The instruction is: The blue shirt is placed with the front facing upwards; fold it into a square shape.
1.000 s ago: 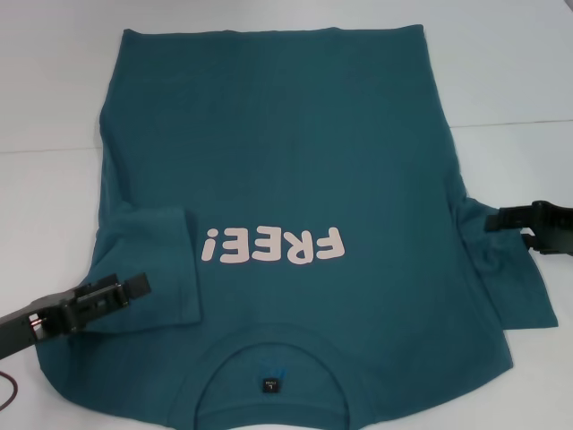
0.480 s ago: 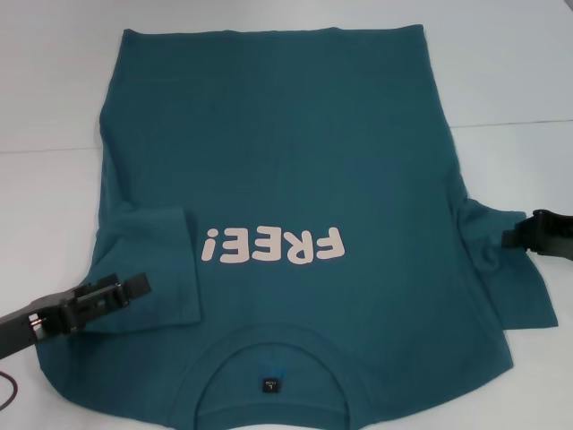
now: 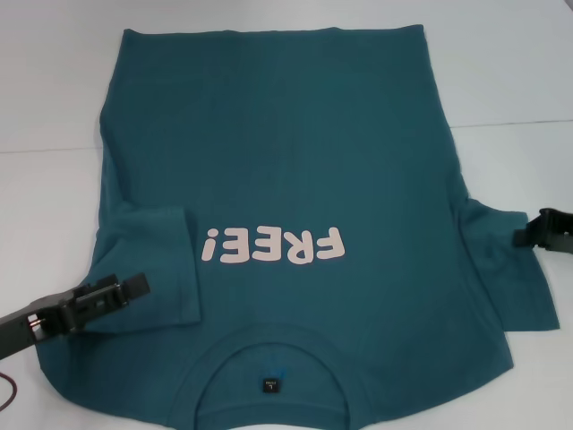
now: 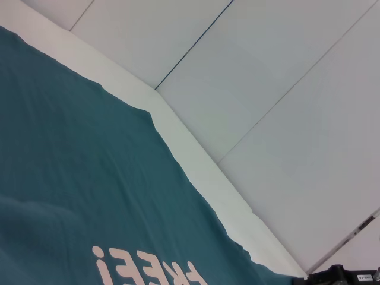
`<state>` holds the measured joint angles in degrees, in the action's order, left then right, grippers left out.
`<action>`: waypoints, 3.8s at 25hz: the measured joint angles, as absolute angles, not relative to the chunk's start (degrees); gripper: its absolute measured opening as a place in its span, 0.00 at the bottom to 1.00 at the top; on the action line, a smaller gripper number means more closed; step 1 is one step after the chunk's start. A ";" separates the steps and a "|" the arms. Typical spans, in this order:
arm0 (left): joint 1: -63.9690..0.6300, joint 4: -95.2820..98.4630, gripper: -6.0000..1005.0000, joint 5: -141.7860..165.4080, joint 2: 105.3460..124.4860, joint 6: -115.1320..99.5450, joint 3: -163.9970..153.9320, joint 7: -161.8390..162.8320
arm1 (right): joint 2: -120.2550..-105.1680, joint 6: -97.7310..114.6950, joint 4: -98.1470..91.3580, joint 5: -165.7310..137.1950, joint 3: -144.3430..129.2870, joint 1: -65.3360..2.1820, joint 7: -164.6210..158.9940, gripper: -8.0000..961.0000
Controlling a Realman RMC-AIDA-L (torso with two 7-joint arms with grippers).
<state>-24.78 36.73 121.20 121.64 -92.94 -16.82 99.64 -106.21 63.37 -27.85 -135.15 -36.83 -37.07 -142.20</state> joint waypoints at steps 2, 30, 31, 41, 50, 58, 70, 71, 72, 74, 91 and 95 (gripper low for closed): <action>-24.73 36.73 0.94 121.20 121.64 -92.95 -16.81 99.67 | -106.14 63.44 -29.24 -135.98 -36.84 -36.90 -142.69 0.02; -23.77 36.74 0.95 121.20 121.64 -93.04 -16.79 100.34 | -106.30 66.91 -38.65 -151.84 -39.34 -45.31 -150.95 0.02; -23.74 36.74 0.95 121.20 121.64 -92.96 -16.79 100.35 | -106.43 67.24 -38.65 -151.87 -39.84 -45.59 -150.96 0.02; -23.73 36.74 0.94 121.20 121.64 -92.73 -16.79 100.58 | -106.76 70.29 -40.92 -151.95 -41.32 -47.29 -151.60 0.02; -23.73 36.74 0.95 121.20 121.64 -92.63 -16.79 100.86 | -107.14 71.25 -41.67 -155.15 -41.40 -49.49 -151.73 0.02; -23.75 36.74 0.95 121.20 121.64 -92.55 -16.79 100.90 | -107.34 69.96 -42.39 -157.39 -41.36 -49.92 -153.32 0.02; -23.73 36.74 0.94 121.20 121.73 -91.80 -16.78 100.90 | -108.20 72.37 -41.70 -157.27 -42.37 -50.89 -153.34 0.02; -23.71 36.74 0.94 121.20 121.75 -91.78 -16.79 100.90 | -108.29 73.11 -41.70 -157.18 -42.48 -50.98 -153.30 0.02; -23.69 36.74 0.94 121.20 121.77 -91.76 -16.79 100.90 | -108.39 73.71 -41.69 -157.14 -42.65 -51.04 -153.26 0.02; -23.66 36.74 0.94 121.20 121.81 -91.74 -16.78 100.90 | -108.65 74.83 -41.67 -157.05 -43.19 -51.27 -153.21 0.02; -23.64 36.74 0.94 121.20 122.05 -91.10 -16.79 100.96 | -112.17 73.28 -38.39 -157.41 -43.82 -55.58 -155.04 0.02; -23.64 36.74 0.94 121.14 122.11 -91.00 -16.60 100.99 | -112.75 71.26 -35.68 -157.41 -44.86 -56.23 -155.32 0.02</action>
<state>-23.64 36.74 121.14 122.11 -91.00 -16.60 100.99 -112.75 71.26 -35.68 -157.41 -44.86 -56.23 -155.32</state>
